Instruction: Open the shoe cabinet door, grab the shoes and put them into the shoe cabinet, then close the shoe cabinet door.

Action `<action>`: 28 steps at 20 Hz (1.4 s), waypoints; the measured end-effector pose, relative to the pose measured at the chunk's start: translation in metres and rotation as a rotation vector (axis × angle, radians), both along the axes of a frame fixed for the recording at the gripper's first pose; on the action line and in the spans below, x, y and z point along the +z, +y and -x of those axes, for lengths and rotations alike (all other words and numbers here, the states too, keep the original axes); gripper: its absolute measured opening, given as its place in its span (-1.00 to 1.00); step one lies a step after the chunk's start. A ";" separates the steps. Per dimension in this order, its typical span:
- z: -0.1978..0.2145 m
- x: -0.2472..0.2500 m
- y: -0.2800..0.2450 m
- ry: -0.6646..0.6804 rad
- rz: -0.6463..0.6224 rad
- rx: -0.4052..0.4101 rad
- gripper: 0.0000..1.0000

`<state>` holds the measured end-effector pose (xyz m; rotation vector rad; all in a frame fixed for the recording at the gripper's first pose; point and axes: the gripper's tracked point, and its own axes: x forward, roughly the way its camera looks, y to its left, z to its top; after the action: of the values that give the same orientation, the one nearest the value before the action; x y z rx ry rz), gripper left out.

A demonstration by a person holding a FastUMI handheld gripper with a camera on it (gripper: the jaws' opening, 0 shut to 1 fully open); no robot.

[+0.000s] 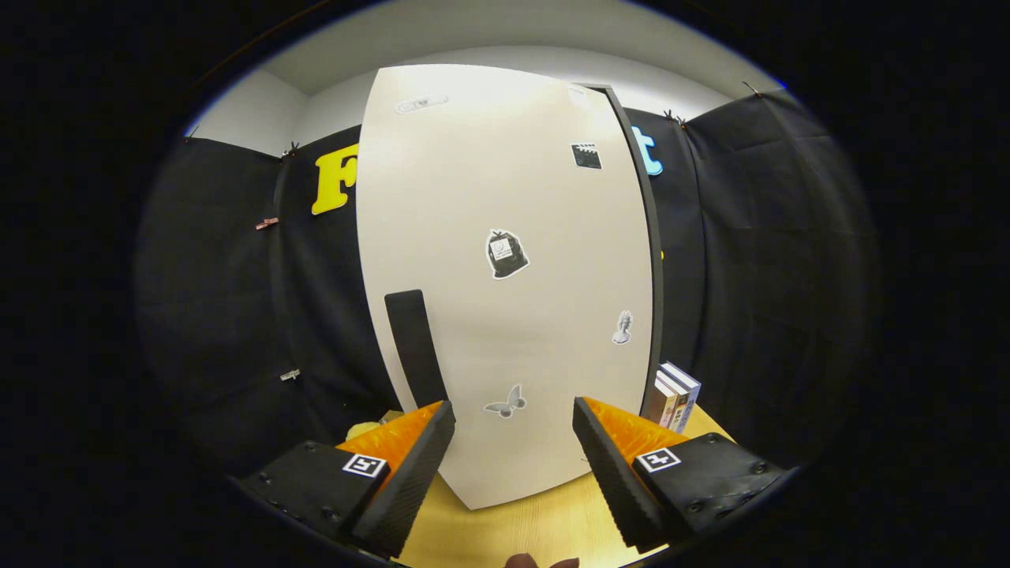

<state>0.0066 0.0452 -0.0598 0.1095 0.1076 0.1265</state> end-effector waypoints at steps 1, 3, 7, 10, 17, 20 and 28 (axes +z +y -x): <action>-0.001 0.000 0.001 -0.002 -0.001 -0.003 0.97; 0.000 -0.001 0.003 -0.001 -0.009 -0.006 0.96; 0.001 0.000 0.006 -0.006 -0.011 -0.005 0.96; -0.001 0.001 0.003 -0.012 -0.004 -0.016 0.96; 0.001 -0.001 0.005 -0.019 0.010 -0.013 0.96; 0.002 0.000 0.006 -0.020 0.001 -0.009 0.96; 0.004 0.001 0.007 -0.023 -0.002 -0.005 0.96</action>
<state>0.0023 0.0520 -0.0584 0.1104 0.0840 0.1225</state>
